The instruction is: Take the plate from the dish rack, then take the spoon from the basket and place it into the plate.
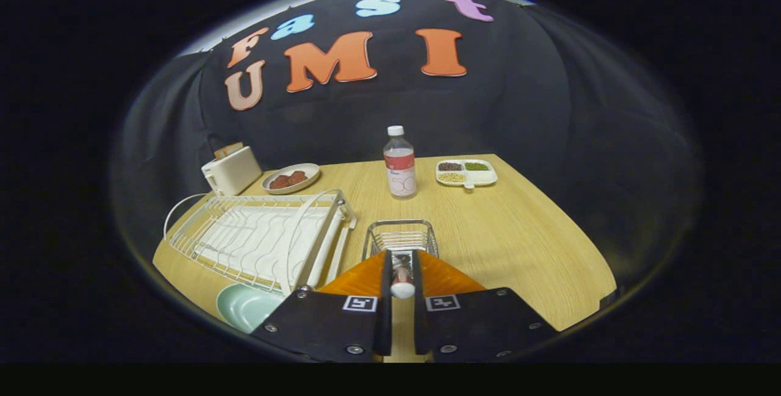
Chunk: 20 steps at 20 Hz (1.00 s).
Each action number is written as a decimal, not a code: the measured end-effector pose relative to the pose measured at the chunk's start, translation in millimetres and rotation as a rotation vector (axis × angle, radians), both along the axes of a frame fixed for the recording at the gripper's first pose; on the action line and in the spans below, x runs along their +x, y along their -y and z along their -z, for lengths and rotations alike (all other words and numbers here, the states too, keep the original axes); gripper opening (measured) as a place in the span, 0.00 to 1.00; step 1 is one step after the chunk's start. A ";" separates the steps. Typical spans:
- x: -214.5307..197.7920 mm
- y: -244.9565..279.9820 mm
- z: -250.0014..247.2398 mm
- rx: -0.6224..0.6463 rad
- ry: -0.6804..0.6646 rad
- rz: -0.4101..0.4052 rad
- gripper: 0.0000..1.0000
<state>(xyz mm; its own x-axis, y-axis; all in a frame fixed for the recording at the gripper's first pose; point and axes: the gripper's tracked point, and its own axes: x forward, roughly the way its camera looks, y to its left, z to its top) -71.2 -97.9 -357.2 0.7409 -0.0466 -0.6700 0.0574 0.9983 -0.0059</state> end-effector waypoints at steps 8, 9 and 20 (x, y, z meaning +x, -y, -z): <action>20.4 -4.1 -76.0 -0.008 0.113 -0.001 0.14; 22.5 -4.8 -85.3 -0.007 0.129 -0.006 0.14; 1.3 -32.4 -160.4 0.030 0.217 -0.044 0.14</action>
<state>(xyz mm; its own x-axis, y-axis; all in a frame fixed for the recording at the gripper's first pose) -70.0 -65.5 -196.9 0.8685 0.0068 -0.4956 0.0104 0.9994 0.0320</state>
